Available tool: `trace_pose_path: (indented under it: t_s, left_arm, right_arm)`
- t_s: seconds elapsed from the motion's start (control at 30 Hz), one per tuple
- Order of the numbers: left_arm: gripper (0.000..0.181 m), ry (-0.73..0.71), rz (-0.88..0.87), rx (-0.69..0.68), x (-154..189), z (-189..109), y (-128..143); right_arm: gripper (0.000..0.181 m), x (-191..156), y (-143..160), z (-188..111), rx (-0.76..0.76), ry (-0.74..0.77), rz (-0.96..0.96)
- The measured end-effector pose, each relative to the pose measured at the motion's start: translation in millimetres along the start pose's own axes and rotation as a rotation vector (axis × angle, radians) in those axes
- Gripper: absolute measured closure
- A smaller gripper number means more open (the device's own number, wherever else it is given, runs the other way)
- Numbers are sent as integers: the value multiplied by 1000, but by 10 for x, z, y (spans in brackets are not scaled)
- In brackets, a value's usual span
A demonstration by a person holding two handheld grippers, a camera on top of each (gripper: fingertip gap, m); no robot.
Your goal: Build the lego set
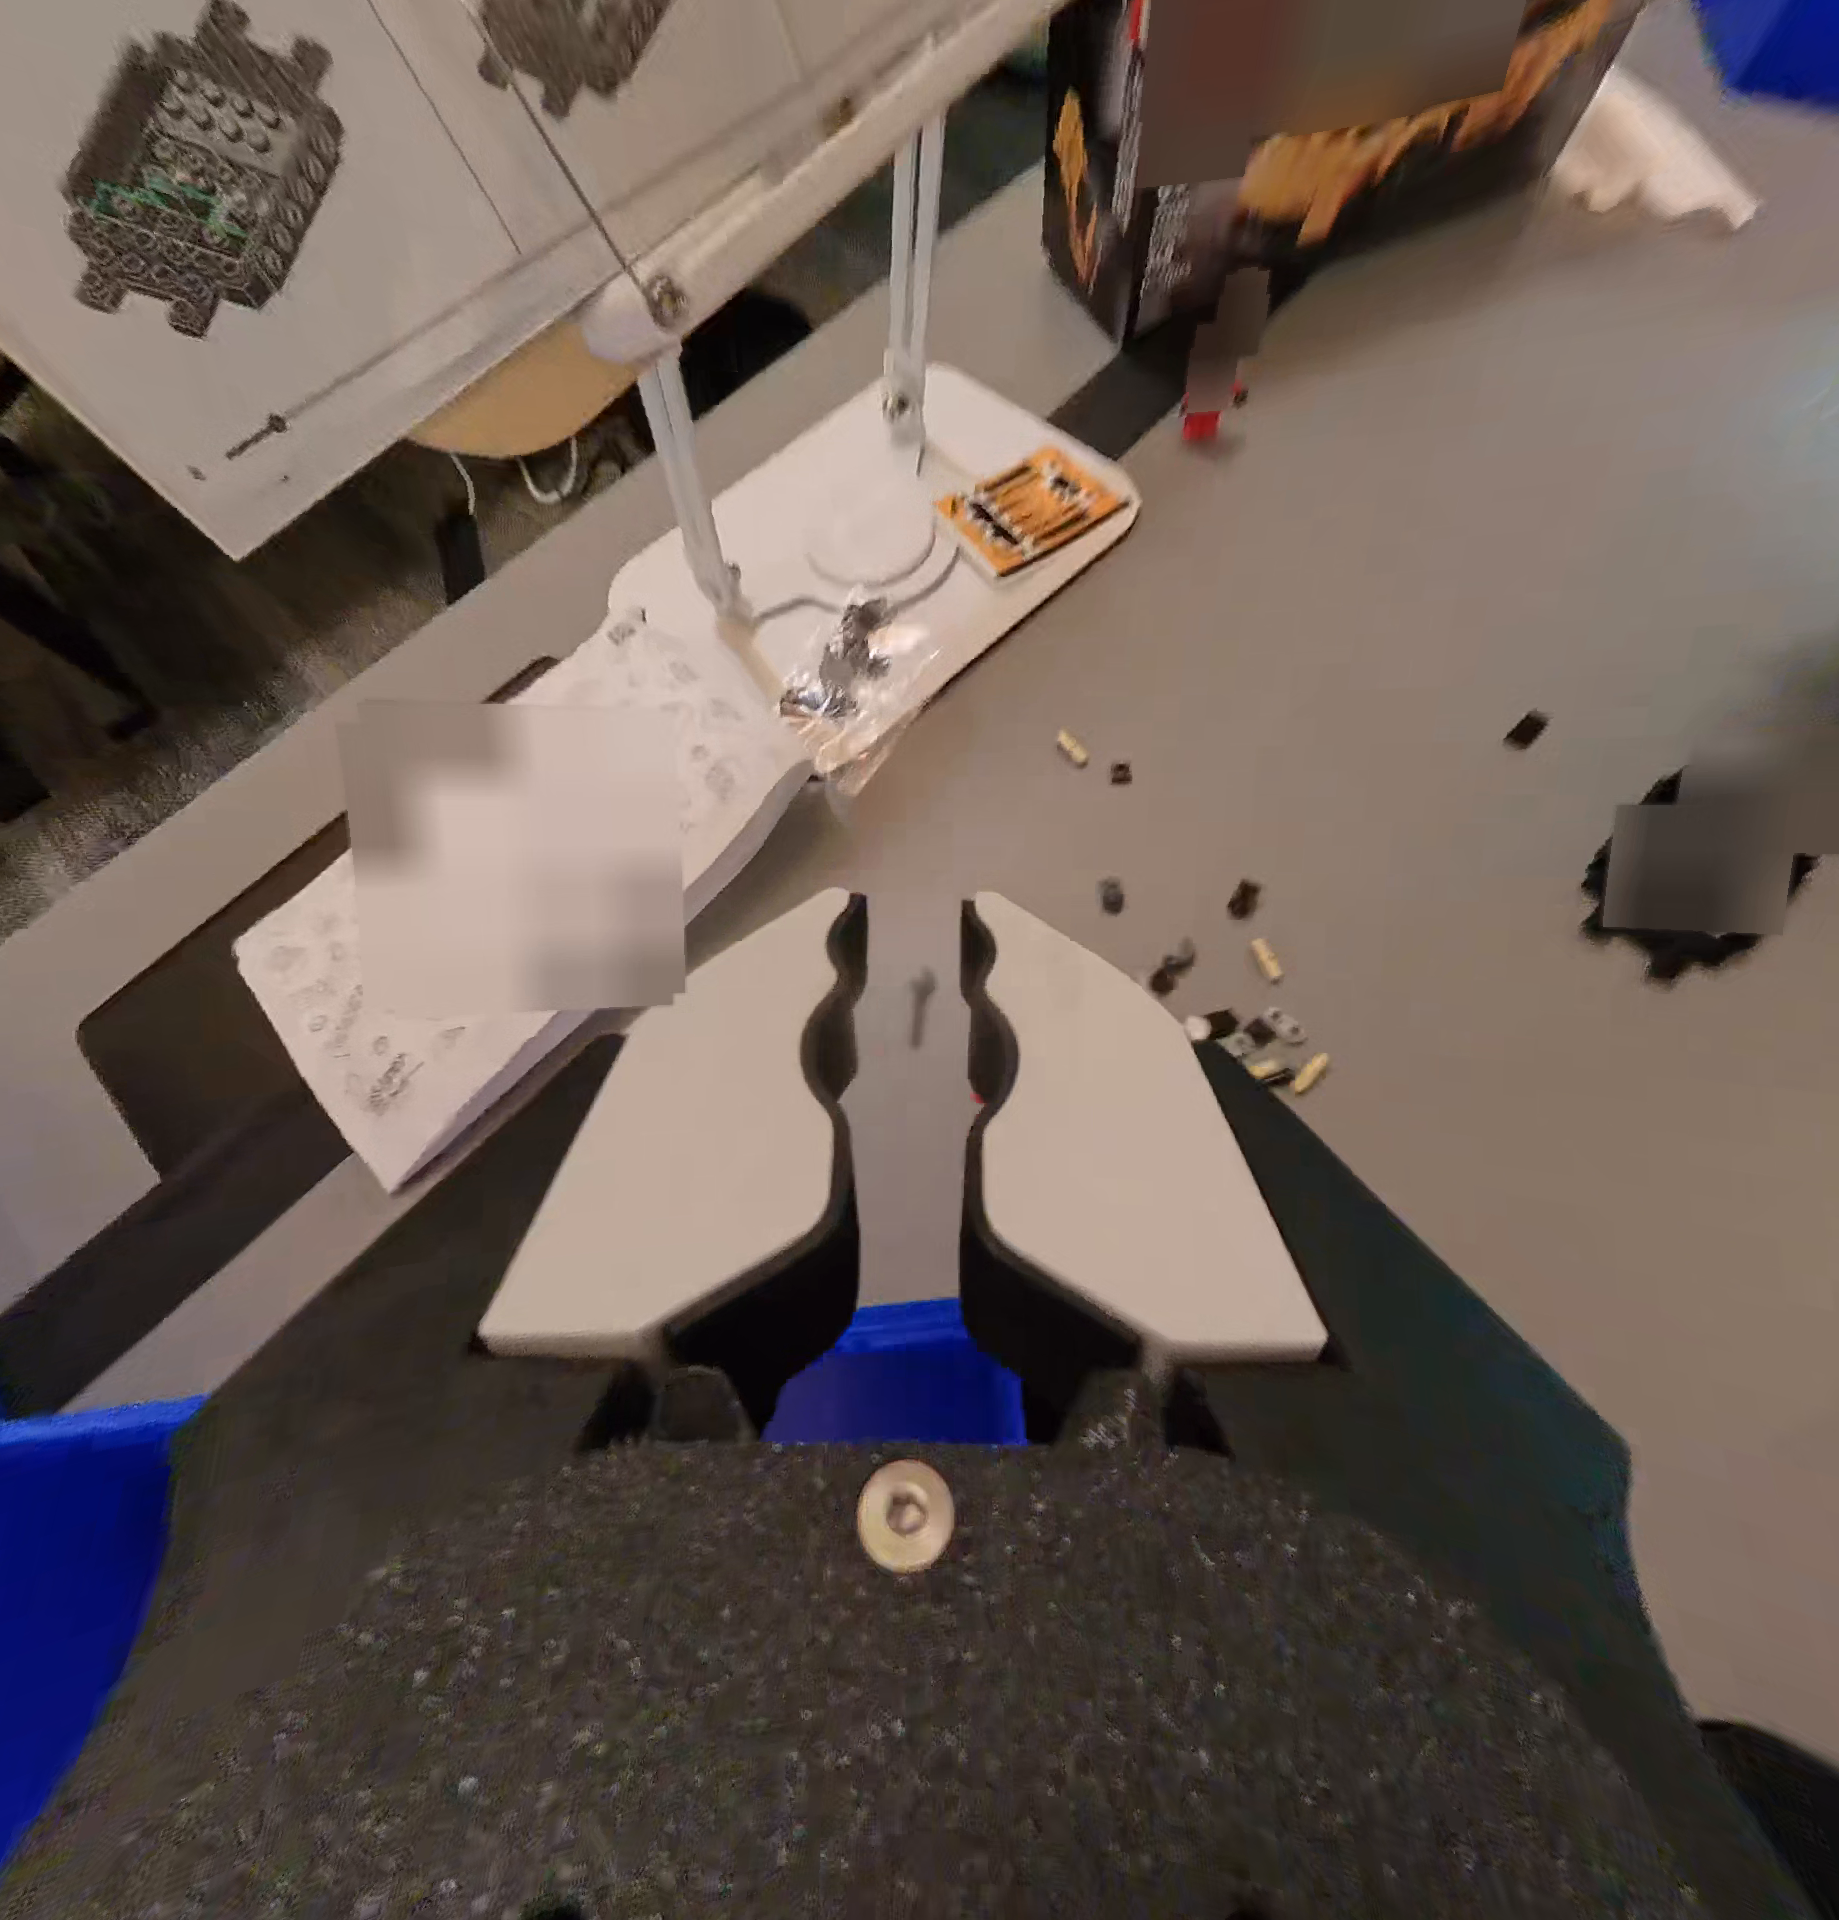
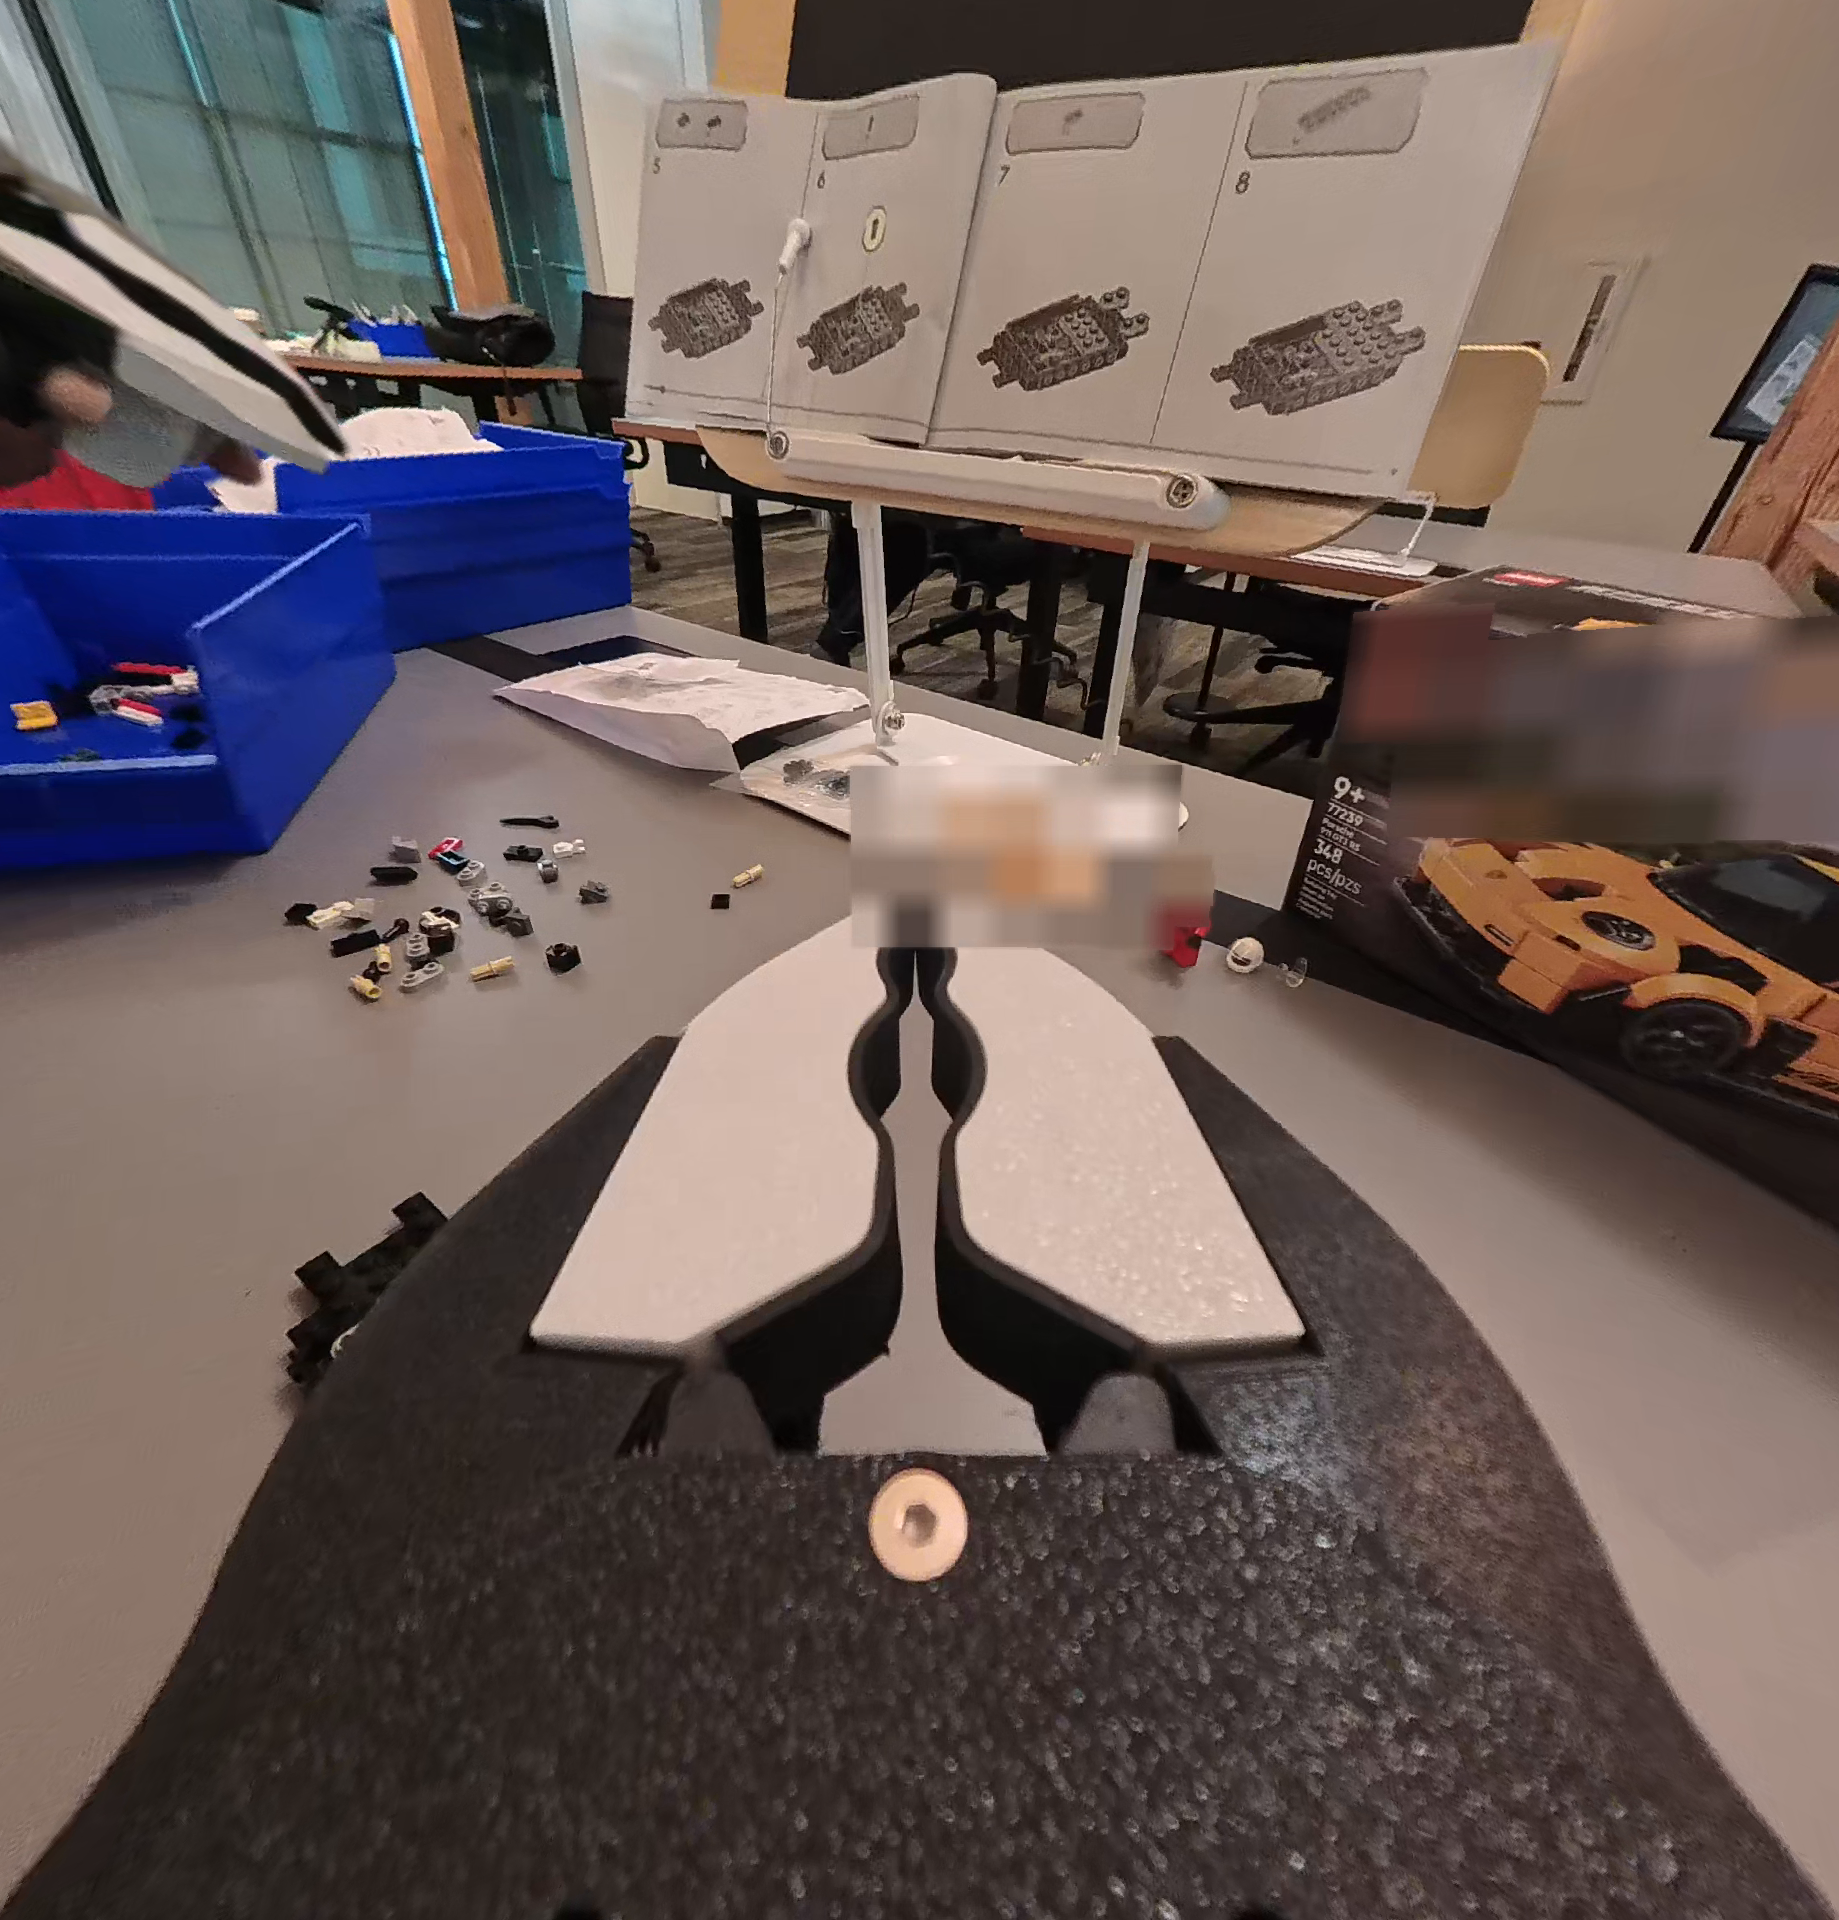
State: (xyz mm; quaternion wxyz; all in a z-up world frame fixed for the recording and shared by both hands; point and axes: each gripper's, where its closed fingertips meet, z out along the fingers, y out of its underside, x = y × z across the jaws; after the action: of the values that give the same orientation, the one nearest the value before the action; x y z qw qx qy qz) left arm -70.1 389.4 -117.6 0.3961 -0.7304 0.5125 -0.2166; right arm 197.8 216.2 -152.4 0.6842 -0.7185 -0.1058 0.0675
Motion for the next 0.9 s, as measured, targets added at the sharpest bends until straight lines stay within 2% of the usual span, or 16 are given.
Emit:
trace_pose_path:
  t_s: [0.13,0.47,0.77,0.9]
  left_arm:
    - [158,106,60,-171,-106,251,119]
    - [155,280,300,-447,-192,730,479]
    - [158,420,431,-632,64,1035,877]
    - [160,522,471,-681,254,1051,1015]
  right_arm:
    - [181,-17,46,8,-20,-9,-11]
    - [181,-50,133,40,-57,-30,-36]
    - [181,-28,261,85,-96,-40,-19]
    - [181,-20,290,87,-105,-41,-15]
